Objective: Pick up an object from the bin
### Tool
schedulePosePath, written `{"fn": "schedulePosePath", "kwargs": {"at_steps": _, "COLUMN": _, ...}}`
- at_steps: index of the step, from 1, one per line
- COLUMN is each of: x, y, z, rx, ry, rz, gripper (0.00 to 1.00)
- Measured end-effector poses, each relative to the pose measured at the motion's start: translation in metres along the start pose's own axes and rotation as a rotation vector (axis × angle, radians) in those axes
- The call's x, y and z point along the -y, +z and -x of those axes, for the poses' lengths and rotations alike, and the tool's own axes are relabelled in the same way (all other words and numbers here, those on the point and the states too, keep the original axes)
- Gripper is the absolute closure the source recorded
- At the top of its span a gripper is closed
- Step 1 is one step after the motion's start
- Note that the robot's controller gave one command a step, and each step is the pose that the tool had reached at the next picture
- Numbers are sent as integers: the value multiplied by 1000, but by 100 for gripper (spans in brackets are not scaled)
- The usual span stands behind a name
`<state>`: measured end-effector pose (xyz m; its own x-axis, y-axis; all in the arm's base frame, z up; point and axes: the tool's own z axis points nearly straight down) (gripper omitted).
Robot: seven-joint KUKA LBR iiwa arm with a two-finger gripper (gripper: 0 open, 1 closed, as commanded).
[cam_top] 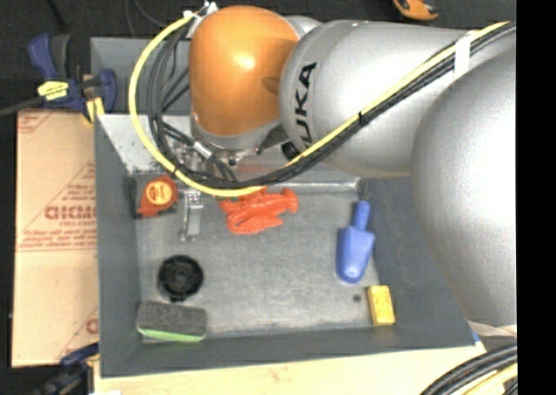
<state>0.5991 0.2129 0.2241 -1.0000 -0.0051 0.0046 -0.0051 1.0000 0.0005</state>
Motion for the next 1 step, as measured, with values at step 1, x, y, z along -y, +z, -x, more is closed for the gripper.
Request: {"fn": "schedulePosePath", "kwargs": {"at_steps": 1, "x": 1, "y": -5, "z": 1, "rx": 8, "ry": 4, "rz": 2, "gripper": 0}}
